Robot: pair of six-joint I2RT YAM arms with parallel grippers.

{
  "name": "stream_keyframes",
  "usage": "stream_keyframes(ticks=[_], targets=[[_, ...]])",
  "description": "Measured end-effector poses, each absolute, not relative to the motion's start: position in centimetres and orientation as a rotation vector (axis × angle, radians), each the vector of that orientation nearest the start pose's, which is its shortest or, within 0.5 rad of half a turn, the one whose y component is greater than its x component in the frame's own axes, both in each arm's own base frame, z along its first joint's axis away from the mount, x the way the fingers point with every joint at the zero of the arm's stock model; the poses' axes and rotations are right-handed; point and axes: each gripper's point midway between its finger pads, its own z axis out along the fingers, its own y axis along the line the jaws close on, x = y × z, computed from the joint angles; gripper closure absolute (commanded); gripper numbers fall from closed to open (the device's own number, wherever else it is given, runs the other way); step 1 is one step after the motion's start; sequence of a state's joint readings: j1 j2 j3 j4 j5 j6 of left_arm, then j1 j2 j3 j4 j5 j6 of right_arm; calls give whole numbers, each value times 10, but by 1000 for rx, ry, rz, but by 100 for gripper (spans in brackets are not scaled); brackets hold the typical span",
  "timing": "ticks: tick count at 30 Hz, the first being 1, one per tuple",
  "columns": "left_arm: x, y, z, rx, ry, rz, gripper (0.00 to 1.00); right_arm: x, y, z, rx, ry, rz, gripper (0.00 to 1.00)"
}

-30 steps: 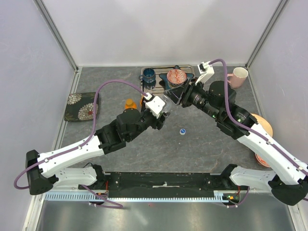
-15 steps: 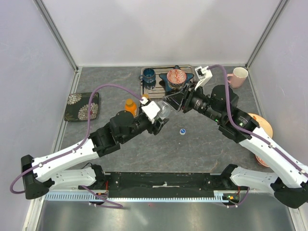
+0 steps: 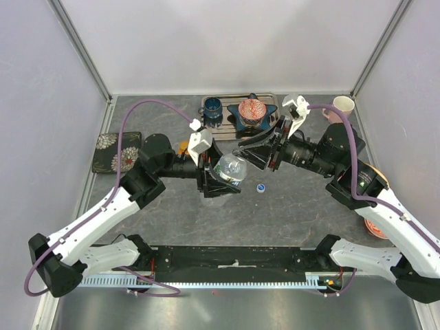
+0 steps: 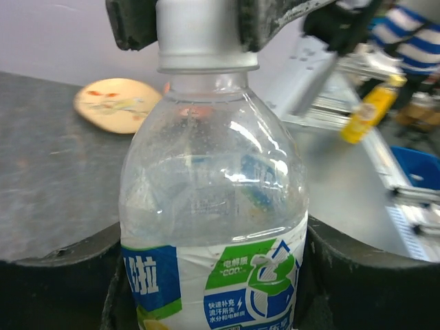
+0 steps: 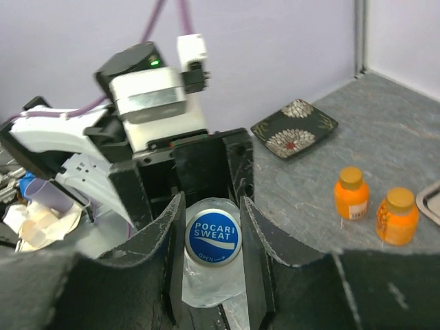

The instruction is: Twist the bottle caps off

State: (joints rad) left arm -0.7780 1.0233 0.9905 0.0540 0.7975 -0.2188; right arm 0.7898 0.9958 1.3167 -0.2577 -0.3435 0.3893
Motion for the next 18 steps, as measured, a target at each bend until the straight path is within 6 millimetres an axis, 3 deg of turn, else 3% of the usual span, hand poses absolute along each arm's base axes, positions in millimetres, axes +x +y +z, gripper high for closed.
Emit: stream_keyframes(ticks=[9,18], targets=[[94,-308,380,1280,1206,-1773,51,128,286,470,-885,1252,1302,100],[73,-297,381,1420,1158,-1885,51,99,291,467,-1132,1080,1360,100]])
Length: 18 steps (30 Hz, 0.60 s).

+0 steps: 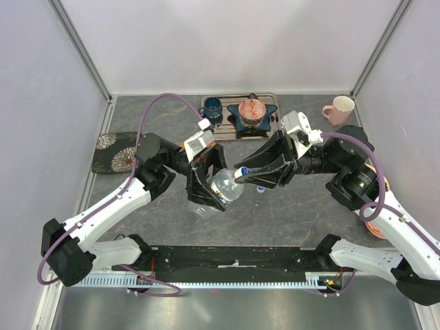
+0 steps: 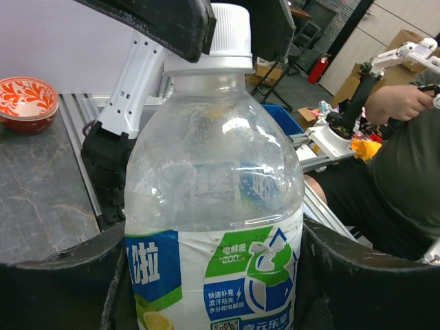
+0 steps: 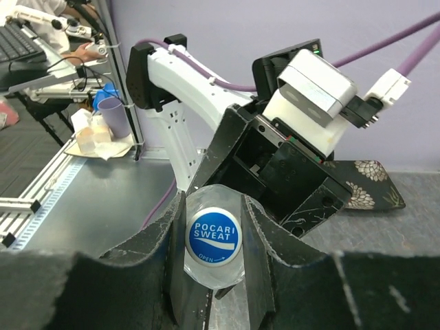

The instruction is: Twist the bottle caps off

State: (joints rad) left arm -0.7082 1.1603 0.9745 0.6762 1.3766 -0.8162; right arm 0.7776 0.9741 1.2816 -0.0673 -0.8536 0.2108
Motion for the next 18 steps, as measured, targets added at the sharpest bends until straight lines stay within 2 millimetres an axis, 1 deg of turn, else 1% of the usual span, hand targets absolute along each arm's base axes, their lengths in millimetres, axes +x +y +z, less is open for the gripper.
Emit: stream_keyframes(ticks=[1,2,3,4,5,6,7,9,11,14,15,18], targets=[[73,-297,381,1426,1157,-1888,51,97,291,466,-1150,1069,1362,100],[72,-296,380,1434,1157,-1890,51,96,291,466,-1163,1060,1362,92],[72,-296,379,1438,1158,-1892,51,96,291,465,-1170,1055,1360,79],[72,-296,379,1438,1161,-1892,51,96,291,465,-1167,1058,1356,54],[73,-296,377,1432,1176,-1895,51,98,291,465,-1157,1067,1351,45],[74,-297,376,1423,1190,-1894,51,100,291,463,-1140,1089,1344,38],[77,-299,375,1407,1195,-1880,51,104,290,462,-1111,1124,1335,29],[87,-302,375,1351,1220,-1834,50,117,287,460,-1019,1210,1294,27],[95,-304,377,1308,1226,-1773,49,135,282,464,-903,1283,1230,27],[109,-306,379,1225,1245,-1647,48,166,266,481,-687,1370,1105,24],[114,-306,379,1202,1254,-1606,48,176,258,493,-609,1380,1062,24],[133,-307,375,1118,1291,-1472,49,191,241,518,-451,1378,1004,24]])
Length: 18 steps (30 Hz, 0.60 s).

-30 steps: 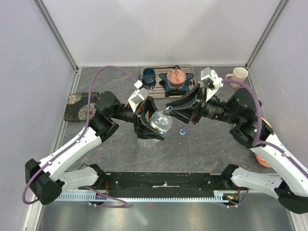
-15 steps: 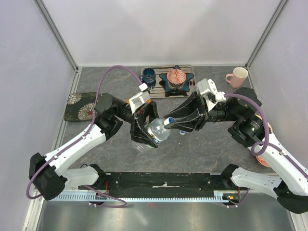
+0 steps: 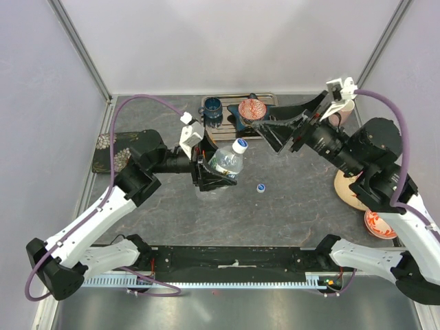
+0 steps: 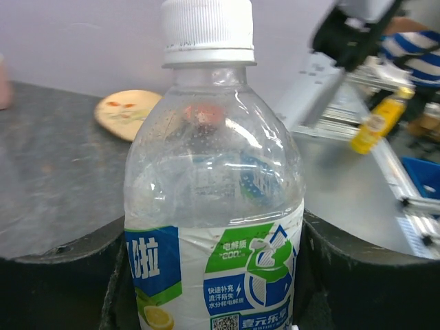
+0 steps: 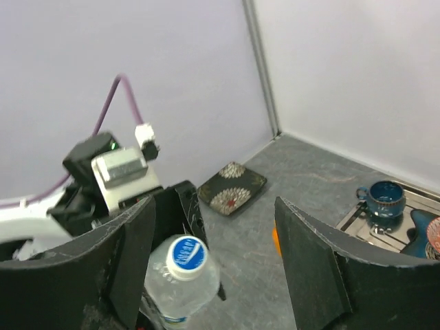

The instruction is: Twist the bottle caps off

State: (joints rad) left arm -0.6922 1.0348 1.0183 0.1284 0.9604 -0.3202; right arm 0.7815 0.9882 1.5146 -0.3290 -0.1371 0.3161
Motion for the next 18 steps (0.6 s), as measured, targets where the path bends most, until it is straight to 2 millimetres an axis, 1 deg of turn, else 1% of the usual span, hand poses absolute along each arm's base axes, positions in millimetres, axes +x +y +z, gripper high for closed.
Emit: stream_keyframes(ticks=[1,2,4,6,9,11,12,16,18], targets=[[141,-307,374,1085,1307,-1422,49,194,237,524,-406,1380,995,24],[147,-308,372,1061,1319,-1381,49,197,234,526,-373,1384,991,24],[166,-309,369,983,1354,-1259,49,204,230,528,-305,1402,986,23],[180,-309,363,925,1386,-1144,49,212,229,525,-245,1437,980,23],[204,-304,352,835,1443,-948,49,225,232,515,-174,1496,968,23],[215,-300,347,786,1470,-838,49,234,237,504,-138,1542,962,23],[221,-297,345,761,1482,-781,49,240,241,496,-124,1574,957,23],[237,-287,337,690,1519,-600,49,253,256,467,-96,1670,952,24],[242,-284,333,675,1534,-538,49,258,263,453,-88,1706,956,25]])
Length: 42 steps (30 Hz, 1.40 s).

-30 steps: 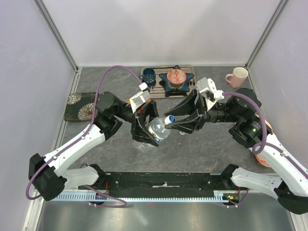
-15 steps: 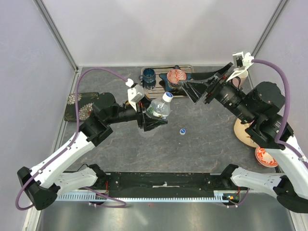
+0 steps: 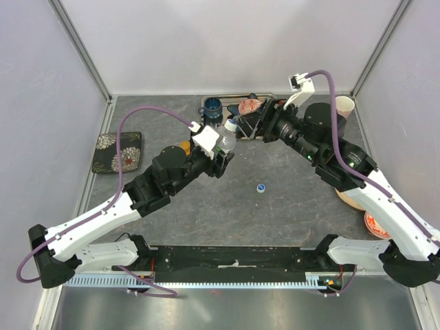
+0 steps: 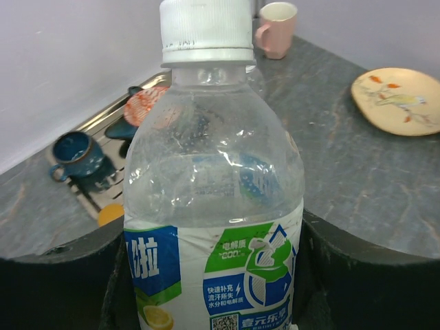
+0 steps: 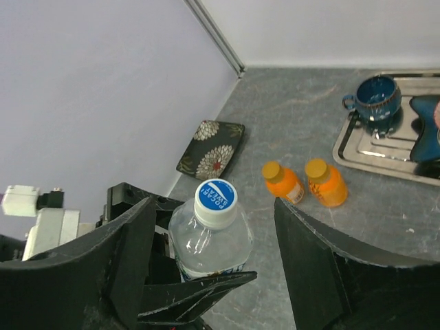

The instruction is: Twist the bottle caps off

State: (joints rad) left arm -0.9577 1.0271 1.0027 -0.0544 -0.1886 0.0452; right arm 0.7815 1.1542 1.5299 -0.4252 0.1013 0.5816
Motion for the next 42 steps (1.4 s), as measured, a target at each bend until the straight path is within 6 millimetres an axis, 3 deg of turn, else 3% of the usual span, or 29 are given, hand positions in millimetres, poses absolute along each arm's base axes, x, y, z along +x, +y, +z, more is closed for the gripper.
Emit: stream_keyframes(ticks=[6,15,35,38,40,41,42], targets=[[250,-280,323,658,1559,-423,49,264,278,430,-80,1766,990,26],[253,-276,323,643,1560,-382,50,269,294,423,-83,1776,1033,33],[251,-277,323,647,1560,-382,50,278,304,401,-69,1800,1038,53],[251,-277,322,648,1562,-381,50,278,306,400,-66,1794,1047,60],[250,-277,320,652,1567,-377,50,279,307,399,-64,1791,1050,75],[251,-276,318,653,1571,-374,50,279,306,397,-63,1793,1048,97],[251,-276,317,654,1573,-372,50,279,306,395,-58,1797,1046,100]])
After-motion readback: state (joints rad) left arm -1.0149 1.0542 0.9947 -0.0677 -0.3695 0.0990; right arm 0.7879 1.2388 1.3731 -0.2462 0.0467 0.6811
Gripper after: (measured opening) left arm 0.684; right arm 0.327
